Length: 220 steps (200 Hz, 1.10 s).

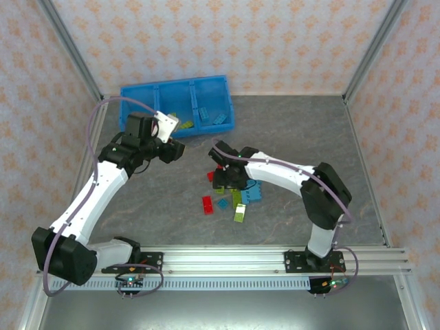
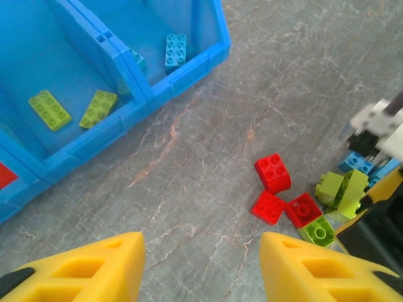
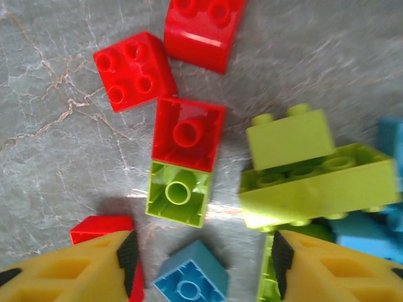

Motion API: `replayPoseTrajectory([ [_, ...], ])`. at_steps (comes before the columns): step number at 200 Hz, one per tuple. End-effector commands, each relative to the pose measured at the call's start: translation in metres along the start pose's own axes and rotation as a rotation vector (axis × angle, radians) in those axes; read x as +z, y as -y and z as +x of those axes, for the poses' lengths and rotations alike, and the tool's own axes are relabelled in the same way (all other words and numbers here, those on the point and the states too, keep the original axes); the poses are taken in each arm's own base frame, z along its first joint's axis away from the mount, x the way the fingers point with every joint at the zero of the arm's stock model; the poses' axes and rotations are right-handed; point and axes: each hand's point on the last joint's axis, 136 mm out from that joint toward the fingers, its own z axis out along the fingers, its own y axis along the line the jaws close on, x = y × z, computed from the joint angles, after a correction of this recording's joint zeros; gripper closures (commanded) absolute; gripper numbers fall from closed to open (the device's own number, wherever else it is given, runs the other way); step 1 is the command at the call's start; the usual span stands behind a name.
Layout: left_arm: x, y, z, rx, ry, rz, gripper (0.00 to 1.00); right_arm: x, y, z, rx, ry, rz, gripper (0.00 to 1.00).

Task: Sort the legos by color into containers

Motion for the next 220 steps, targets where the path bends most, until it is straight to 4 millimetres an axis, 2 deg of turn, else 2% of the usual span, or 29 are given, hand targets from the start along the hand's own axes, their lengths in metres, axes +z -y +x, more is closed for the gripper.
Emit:
replayPoseTrajectory([
  [1,-0.011,-0.004,-0.01,0.099,0.054,-0.036,0.44,0.013,-0.016,0.0,0.143,-0.009,-0.009,0.41],
  [37,-0.018,-0.009,-0.013,0.121,0.095,-0.077,0.4,0.031,-0.024,0.006,0.13,-0.018,0.079,0.43],
  [65,-0.019,-0.012,-0.012,0.12,0.1,-0.098,0.39,0.038,-0.01,-0.001,0.141,0.034,0.161,0.46],
  [88,-0.023,-0.015,-0.013,0.121,0.11,-0.122,0.38,0.038,0.002,-0.001,0.146,0.049,0.222,0.47],
  [125,-0.024,-0.014,-0.014,0.121,0.118,-0.123,0.38,0.03,0.012,-0.001,0.136,0.066,0.259,0.44],
  [148,-0.025,-0.015,-0.014,0.119,0.12,-0.127,0.37,0.034,0.014,0.0,0.12,0.065,0.27,0.44],
  [175,-0.024,-0.015,-0.013,0.116,0.118,-0.127,0.37,0.041,0.014,-0.001,0.113,0.063,0.276,0.54],
  [196,-0.024,-0.016,-0.013,0.114,0.117,-0.134,0.37,0.043,0.014,-0.002,0.11,0.064,0.282,0.69],
  [212,-0.024,-0.018,-0.013,0.113,0.118,-0.141,0.37,0.037,0.012,-0.005,0.108,0.081,0.274,0.8],
  [220,-0.024,-0.018,-0.013,0.111,0.12,-0.146,0.37,0.031,0.011,-0.009,0.108,0.098,0.264,0.82],
])
